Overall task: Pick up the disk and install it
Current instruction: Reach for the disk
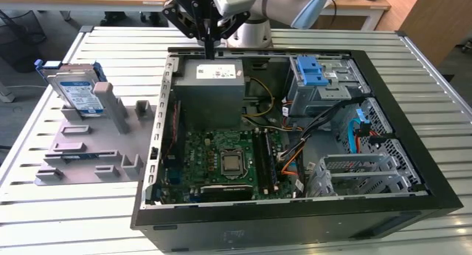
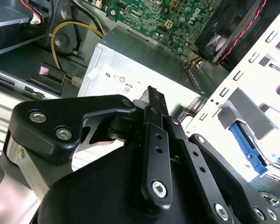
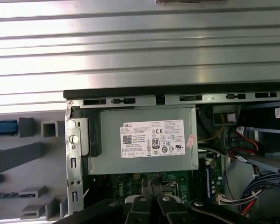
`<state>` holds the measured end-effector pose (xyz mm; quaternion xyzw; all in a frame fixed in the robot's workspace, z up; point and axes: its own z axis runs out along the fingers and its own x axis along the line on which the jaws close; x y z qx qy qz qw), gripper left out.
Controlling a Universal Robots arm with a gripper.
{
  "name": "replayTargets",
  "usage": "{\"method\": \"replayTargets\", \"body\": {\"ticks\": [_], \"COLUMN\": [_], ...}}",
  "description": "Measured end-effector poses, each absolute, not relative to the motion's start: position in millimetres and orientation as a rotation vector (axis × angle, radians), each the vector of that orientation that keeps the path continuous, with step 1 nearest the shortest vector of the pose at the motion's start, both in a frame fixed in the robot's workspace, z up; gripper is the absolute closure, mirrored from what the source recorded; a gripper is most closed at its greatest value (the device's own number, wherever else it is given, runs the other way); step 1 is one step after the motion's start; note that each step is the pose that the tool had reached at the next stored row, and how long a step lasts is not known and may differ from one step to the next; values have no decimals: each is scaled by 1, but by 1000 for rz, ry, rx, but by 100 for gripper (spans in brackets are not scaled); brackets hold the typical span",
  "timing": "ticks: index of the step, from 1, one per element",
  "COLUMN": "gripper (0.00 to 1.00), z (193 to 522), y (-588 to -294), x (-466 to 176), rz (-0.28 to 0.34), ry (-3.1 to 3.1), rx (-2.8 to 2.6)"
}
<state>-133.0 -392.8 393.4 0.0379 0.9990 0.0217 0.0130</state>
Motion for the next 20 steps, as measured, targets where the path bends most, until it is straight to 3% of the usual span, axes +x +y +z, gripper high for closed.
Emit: {"method": "replayTargets", "body": {"ticks": [20], "gripper": [89], "z": [393], "y": [-386], "x": [-147], "rz": [68], "ry": [3113], "rx": [118]}}
